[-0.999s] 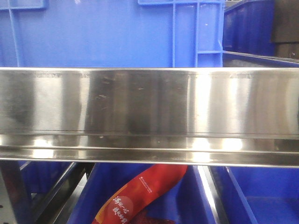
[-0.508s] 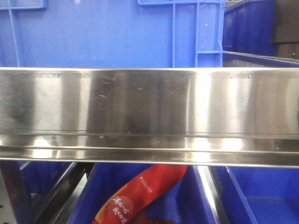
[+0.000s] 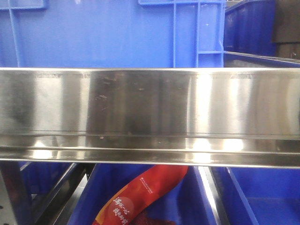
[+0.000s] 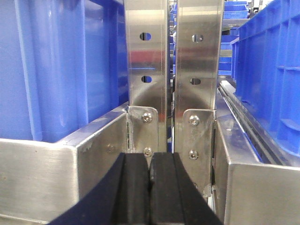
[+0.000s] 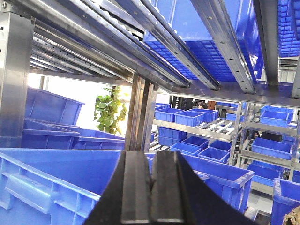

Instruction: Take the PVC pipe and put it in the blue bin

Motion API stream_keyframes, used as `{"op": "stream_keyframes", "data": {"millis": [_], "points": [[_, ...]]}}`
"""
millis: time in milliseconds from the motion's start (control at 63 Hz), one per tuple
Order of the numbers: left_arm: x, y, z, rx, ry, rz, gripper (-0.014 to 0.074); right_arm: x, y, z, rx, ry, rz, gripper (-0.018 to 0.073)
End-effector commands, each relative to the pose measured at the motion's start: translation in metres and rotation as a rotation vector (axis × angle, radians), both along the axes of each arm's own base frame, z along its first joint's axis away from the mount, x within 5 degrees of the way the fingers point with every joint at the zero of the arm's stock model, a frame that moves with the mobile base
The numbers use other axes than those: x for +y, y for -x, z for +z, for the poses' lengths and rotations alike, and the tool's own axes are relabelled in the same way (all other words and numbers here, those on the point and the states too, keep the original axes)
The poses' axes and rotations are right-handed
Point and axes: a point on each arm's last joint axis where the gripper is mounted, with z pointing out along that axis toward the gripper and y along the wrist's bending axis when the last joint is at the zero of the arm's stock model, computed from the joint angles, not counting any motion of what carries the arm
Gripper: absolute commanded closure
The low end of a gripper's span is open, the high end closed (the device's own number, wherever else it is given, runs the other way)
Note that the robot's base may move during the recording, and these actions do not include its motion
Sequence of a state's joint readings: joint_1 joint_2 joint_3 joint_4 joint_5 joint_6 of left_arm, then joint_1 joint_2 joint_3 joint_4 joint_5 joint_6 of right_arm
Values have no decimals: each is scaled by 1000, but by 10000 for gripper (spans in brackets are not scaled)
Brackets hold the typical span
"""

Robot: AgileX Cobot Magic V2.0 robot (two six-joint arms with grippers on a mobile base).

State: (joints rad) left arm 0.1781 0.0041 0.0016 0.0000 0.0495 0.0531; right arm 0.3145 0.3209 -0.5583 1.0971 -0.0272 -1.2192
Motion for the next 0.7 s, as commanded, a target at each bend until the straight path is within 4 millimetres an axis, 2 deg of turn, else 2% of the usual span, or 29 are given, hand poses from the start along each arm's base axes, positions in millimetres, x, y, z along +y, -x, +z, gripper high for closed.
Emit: {"op": "stream_keyframes", "data": {"millis": [0,682], "points": [[0,0,3,-31,0,-6,707,-1,1,0,-5,-1,-10,721],[0,1,7,-73,-19,-6,707,-1,1,0,-5,-1,-10,721]]}}
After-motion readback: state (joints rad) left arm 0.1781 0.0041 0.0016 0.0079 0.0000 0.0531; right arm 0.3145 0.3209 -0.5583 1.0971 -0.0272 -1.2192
